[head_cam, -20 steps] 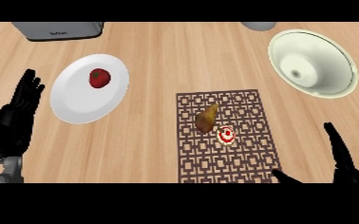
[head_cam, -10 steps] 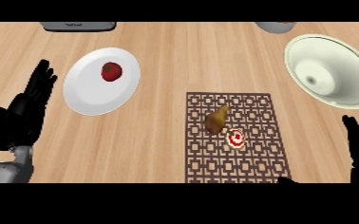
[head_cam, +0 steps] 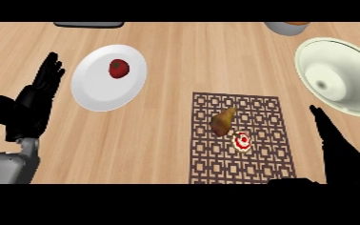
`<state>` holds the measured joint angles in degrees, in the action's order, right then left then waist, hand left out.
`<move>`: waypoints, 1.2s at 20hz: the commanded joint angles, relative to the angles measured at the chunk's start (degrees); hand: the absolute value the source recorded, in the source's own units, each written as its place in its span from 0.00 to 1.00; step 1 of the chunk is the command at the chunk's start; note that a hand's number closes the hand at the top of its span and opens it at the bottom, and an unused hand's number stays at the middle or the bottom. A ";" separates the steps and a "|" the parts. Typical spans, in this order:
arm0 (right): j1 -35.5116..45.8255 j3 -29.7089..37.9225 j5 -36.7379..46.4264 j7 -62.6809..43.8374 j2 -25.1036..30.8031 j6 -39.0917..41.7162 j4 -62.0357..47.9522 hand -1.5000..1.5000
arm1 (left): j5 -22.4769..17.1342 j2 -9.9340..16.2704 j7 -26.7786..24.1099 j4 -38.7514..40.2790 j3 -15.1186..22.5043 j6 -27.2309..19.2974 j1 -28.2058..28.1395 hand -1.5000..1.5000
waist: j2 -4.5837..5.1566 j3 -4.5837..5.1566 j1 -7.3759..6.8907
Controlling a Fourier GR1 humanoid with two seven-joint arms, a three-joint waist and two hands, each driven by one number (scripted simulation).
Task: Pick the cupcake from the placemat and place it in the bowl
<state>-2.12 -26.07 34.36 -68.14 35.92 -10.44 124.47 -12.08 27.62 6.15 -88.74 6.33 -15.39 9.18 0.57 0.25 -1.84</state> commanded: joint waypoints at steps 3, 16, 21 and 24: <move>11.91 -0.52 -9.59 -11.19 -5.04 11.46 -8.45 0.00 | 0.87 -1.24 -0.11 1.85 0.02 -0.14 1.54 0.50 | -0.10 -0.10 -0.26; 16.30 -4.33 -10.92 -10.73 -5.89 15.53 -20.24 0.00 | 1.12 -1.68 -2.73 2.16 -1.37 2.09 -1.87 0.50 | -0.59 -0.18 1.22; 17.44 -9.13 -2.83 -11.48 -11.50 14.01 -23.85 0.00 | -0.44 -0.54 -1.40 3.34 -4.21 3.84 0.35 0.50 | -0.60 -0.20 1.43; 19.08 -6.72 -3.15 -9.73 -14.21 15.25 -28.14 0.00 | 2.89 -2.07 -0.11 2.05 -2.61 0.85 0.92 0.50 | -0.55 -0.23 1.41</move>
<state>14.49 -32.46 28.62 -68.07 26.25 3.51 100.41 -10.95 26.14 4.94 -85.92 3.48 -13.22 9.60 0.00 0.07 -0.46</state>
